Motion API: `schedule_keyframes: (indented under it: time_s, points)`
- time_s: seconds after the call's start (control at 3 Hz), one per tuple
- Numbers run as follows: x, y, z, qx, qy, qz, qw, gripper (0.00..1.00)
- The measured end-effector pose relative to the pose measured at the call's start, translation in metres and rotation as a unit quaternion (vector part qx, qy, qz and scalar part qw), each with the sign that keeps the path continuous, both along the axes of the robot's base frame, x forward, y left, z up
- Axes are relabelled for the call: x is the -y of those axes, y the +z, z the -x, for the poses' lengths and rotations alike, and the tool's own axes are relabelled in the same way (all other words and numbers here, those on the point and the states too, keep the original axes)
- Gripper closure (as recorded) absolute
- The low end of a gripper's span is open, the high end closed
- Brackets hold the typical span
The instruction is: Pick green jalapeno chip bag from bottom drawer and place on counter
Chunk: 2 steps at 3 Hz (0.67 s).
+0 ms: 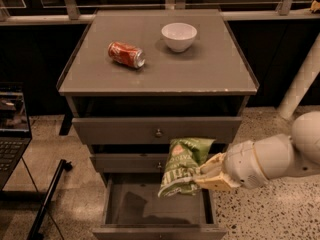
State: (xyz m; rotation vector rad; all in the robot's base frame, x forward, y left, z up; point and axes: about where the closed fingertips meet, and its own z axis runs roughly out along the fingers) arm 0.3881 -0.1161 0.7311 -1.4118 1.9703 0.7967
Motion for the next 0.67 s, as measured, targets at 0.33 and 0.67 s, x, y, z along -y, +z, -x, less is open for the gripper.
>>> schedule_keyframes:
  time_s: [0.33,0.67]
  points:
    - [-0.018,0.065,-0.005,0.057,0.012,0.044,0.9973,1.00]
    - [-0.030,0.123,-0.012,0.111,0.008,0.065,0.9916,1.00]
